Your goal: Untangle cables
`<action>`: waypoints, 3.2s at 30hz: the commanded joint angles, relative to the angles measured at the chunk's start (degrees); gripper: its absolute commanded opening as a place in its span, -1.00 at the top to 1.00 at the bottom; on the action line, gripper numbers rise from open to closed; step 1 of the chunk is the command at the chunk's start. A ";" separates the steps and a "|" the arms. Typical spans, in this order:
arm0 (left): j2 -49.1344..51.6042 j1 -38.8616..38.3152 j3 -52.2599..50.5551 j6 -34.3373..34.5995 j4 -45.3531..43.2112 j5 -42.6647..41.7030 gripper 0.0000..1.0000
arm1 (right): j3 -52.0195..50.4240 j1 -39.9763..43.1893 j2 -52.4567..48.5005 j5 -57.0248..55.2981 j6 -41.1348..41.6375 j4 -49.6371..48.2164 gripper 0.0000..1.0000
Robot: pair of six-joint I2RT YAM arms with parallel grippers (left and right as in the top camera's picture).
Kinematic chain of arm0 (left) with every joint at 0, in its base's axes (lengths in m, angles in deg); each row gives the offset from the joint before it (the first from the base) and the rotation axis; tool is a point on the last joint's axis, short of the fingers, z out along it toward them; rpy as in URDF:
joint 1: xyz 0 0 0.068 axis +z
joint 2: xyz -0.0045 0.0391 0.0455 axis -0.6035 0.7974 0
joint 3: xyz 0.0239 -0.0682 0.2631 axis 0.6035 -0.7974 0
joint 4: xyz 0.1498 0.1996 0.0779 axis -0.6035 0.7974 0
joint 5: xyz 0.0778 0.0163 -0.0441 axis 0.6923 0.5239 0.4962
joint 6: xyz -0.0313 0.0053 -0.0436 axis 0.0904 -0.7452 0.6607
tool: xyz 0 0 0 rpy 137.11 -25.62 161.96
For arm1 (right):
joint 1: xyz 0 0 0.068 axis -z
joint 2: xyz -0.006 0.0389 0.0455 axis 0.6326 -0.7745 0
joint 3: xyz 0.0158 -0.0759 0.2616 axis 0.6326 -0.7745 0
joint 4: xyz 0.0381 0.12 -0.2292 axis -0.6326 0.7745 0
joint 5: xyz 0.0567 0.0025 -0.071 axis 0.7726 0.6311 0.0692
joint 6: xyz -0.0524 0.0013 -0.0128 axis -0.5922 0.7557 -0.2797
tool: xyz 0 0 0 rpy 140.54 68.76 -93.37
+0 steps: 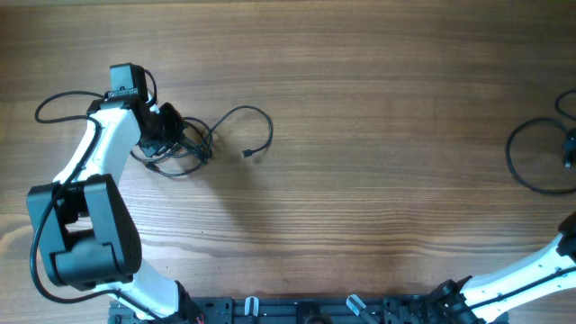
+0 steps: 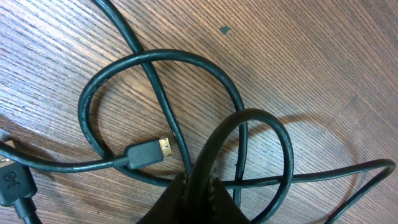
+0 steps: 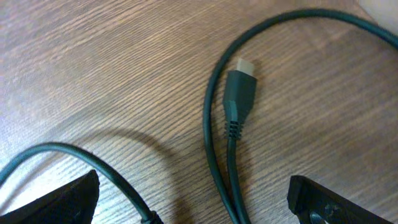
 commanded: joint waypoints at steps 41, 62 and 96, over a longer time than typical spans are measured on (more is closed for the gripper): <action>1.07 -0.26 0.24 -0.72 -0.31 1.40 0.69 | -1.81 -36.26 -10.05 -5.03 18.25 -35.34 0.91; 1.07 -0.24 0.24 -0.72 -1.27 1.40 0.63 | -1.70 -34.67 3.13 -15.19 17.11 -30.18 -1.00; -7.87 -0.24 0.26 -0.72 0.28 -2.69 -1.00 | -1.99 -61.18 16.41 20.11 39.39 25.46 -0.99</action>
